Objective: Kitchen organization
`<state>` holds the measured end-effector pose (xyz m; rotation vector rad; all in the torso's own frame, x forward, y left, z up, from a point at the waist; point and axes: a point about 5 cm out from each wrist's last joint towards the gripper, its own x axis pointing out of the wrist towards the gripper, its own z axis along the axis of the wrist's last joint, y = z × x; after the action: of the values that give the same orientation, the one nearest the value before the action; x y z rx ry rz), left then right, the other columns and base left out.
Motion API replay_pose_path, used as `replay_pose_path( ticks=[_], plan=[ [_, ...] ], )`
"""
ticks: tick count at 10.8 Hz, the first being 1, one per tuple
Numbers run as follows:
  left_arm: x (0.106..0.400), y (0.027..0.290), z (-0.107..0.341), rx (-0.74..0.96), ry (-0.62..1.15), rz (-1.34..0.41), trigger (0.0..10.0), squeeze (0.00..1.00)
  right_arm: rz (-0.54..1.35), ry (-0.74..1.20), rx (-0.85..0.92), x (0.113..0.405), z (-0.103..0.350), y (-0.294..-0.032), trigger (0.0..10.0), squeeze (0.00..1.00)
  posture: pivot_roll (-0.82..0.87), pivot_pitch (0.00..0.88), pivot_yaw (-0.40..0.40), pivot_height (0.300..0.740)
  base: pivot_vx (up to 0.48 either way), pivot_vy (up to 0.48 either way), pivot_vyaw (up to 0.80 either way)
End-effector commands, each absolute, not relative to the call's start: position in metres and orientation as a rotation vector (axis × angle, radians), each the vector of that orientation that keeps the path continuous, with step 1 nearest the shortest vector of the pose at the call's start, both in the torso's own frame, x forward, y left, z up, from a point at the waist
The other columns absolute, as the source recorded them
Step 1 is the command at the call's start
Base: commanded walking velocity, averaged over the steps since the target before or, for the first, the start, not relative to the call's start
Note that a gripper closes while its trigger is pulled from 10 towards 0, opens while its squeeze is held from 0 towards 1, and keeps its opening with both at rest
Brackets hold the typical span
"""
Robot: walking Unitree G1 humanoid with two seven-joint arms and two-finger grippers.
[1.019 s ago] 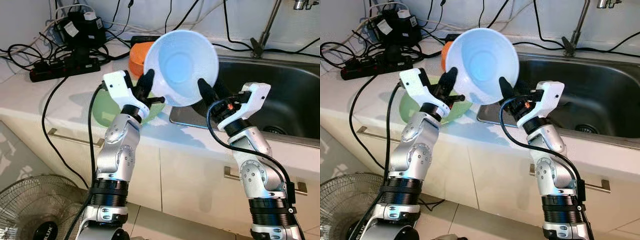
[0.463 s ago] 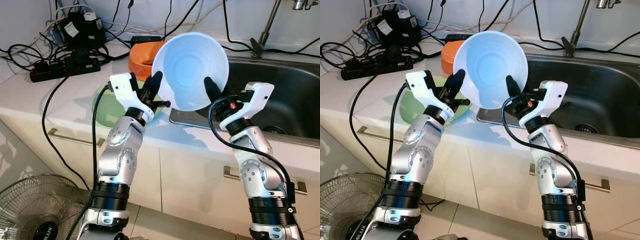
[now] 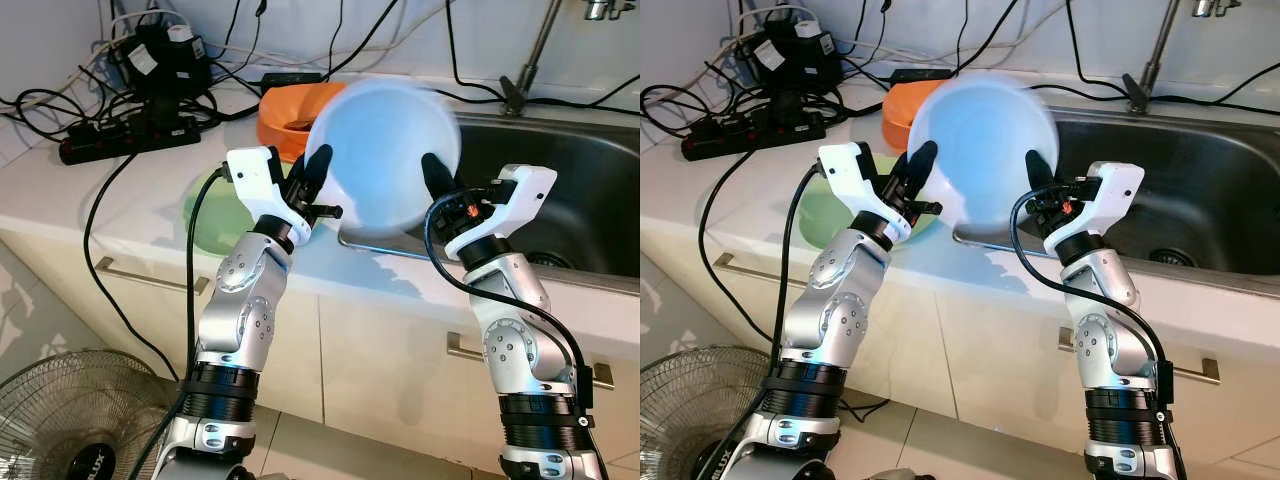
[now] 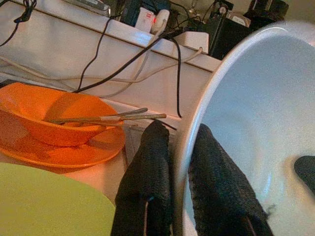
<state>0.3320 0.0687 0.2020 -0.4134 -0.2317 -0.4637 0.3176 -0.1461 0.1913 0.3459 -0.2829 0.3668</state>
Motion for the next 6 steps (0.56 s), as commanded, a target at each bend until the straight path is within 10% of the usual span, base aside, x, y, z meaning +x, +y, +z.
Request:
replay_pose_path(
  ticks=[1, 5, 6],
  plan=[
    [0.3299, 0.0642, 0.2072, -0.397, -0.251, -0.496, 10.0, 1.0, 0.39, -0.298, 0.346, 0.319, 0.1958, -0.1419, 0.0, 0.0, 0.04, 0.0, 0.085, 0.74, 0.0, 0.0, 0.0],
    [0.3294, 0.0642, 0.2058, -0.379, -0.247, -0.489, 10.0, 1.0, 0.359, -0.313, 0.36, 0.321, 0.1992, -0.1461, 0.0, 0.0, 0.04, 0.0, 0.082, 0.74, 0.0, 0.0, 0.0],
    [0.3287, 0.064, 0.2032, -0.362, -0.232, -0.494, 10.0, 0.0, 0.319, -0.315, 0.362, 0.3224, 0.1989, -0.1515, 0.0, 0.0, 0.04, 0.0, 0.082, 0.74, 0.0, 0.0, 0.0]
  ],
)
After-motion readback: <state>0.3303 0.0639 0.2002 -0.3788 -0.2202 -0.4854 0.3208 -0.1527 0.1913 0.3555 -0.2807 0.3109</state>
